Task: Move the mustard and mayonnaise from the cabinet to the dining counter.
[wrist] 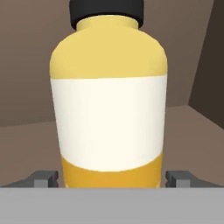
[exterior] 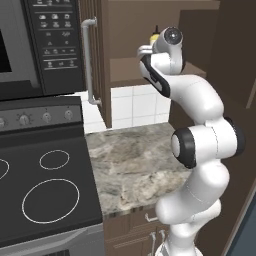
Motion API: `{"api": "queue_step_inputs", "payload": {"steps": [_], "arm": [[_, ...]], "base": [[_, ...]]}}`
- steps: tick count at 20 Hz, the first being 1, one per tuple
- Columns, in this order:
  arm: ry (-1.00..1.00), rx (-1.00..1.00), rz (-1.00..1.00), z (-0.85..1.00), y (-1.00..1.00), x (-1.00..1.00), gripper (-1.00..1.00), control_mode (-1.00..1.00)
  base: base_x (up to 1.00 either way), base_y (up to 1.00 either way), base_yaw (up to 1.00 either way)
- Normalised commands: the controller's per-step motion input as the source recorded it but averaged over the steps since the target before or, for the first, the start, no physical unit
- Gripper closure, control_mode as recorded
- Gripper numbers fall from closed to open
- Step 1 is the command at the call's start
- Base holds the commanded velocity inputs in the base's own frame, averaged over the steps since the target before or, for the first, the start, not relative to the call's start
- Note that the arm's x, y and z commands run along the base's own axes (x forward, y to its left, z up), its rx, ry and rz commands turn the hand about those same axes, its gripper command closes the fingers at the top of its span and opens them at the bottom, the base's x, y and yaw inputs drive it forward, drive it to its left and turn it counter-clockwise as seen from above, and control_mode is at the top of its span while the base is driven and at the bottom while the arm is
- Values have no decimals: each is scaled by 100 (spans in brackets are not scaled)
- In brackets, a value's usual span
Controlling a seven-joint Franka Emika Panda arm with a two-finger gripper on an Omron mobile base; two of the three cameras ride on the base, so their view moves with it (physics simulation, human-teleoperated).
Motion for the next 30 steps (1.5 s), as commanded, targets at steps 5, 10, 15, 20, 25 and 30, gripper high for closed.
{"api": "queue_step_inputs", "payload": {"steps": [5, 10, 15, 20, 25, 30], "arm": [[0, 0, 0, -2, 0, -1, 100, -100], [0, 0, 0, -1, 0, -16, 100, -100], [-9, 0, 0, 0, 25, -53, 100, -100], [-11, 0, -1, 0, 25, -66, 100, -100], [-9, 0, -1, 4, 21, -71, 100, -100], [-6, 0, -4, 7, 22, -69, 100, -100]], "base": [[0, 0, 0], [0, 0, 0], [0, 0, 0], [0, 0, 0], [0, 0, 0], [0, 0, 0]]}}
